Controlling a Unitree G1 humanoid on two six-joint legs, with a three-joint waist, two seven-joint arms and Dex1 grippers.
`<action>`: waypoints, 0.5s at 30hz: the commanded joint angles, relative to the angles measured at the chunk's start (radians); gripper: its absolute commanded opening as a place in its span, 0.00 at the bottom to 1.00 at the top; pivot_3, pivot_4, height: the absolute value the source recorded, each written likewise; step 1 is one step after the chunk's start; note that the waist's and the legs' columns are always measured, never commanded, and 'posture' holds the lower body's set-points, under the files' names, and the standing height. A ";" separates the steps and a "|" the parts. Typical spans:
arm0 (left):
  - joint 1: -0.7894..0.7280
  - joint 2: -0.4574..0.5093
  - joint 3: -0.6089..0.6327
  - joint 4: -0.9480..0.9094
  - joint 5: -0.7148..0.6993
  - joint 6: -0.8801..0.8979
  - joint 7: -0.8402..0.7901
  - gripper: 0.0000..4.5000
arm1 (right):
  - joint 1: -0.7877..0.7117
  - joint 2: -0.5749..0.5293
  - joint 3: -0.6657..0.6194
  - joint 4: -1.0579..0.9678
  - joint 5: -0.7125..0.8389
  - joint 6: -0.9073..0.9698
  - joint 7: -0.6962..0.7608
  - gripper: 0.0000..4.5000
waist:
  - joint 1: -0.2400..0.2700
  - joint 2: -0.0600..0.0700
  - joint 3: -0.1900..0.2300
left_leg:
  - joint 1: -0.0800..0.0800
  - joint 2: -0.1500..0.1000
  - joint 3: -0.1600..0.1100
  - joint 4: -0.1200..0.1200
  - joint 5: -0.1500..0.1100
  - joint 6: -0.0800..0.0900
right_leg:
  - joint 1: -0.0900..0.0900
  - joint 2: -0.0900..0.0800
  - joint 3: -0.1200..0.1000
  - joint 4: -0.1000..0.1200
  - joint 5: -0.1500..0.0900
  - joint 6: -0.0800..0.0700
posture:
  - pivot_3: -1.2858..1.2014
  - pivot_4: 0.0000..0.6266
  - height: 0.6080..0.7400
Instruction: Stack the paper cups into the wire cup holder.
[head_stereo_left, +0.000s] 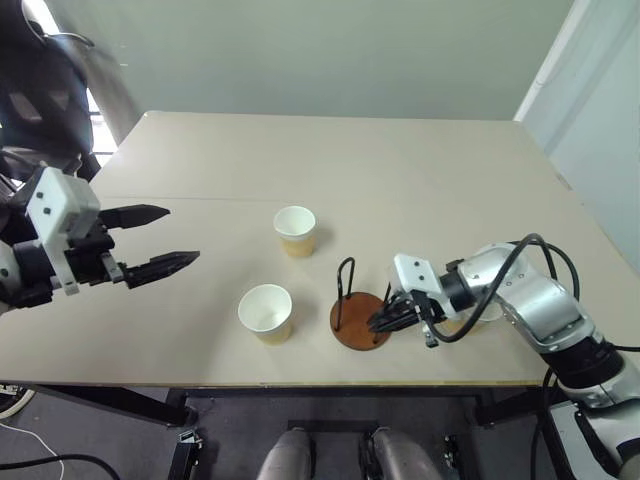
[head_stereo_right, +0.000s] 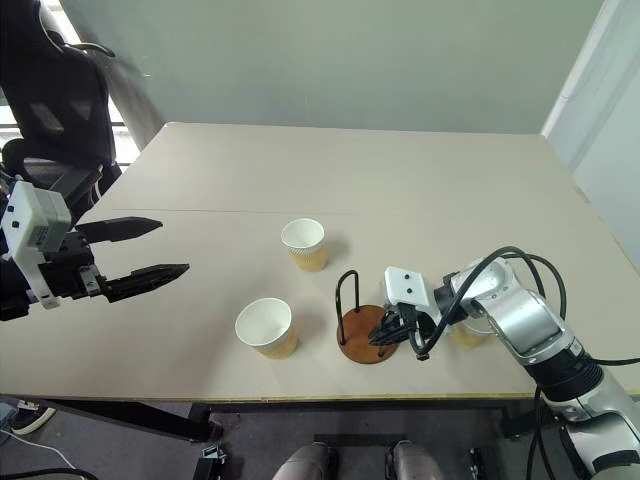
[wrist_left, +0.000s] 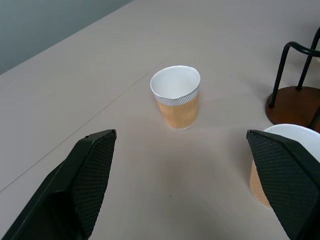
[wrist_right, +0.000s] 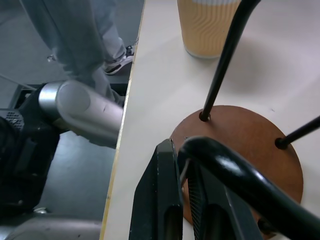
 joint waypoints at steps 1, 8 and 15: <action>-0.018 0.020 0.013 -0.002 0.000 -0.013 -0.009 1.00 | 0.009 0.012 0.023 -0.011 -0.013 -0.006 -0.021 0.00 | 0.000 -0.001 0.000 | 0.000 0.000 0.000 0.000 0.000 0.000 | 0.000 0.000 0.000 0.000 0.000 0.000 | 0.52 0.24 1.00; -0.023 0.019 0.010 0.003 0.005 -0.016 -0.013 1.00 | -0.001 -0.004 0.050 -0.018 -0.033 -0.044 0.001 0.00 | 0.000 -0.001 -0.001 | 0.000 0.000 0.000 0.000 0.000 -0.001 | 0.000 0.001 0.000 0.000 0.000 -0.001 | 0.52 0.24 1.00; -0.027 0.021 0.008 0.011 0.010 -0.018 -0.014 1.00 | -0.021 -0.026 0.067 -0.008 -0.050 -0.081 0.042 0.13 | 0.000 -0.001 -0.001 | -0.001 0.001 0.000 0.000 -0.001 -0.001 | 0.000 0.001 0.000 -0.001 0.000 -0.001 | 0.52 0.24 1.00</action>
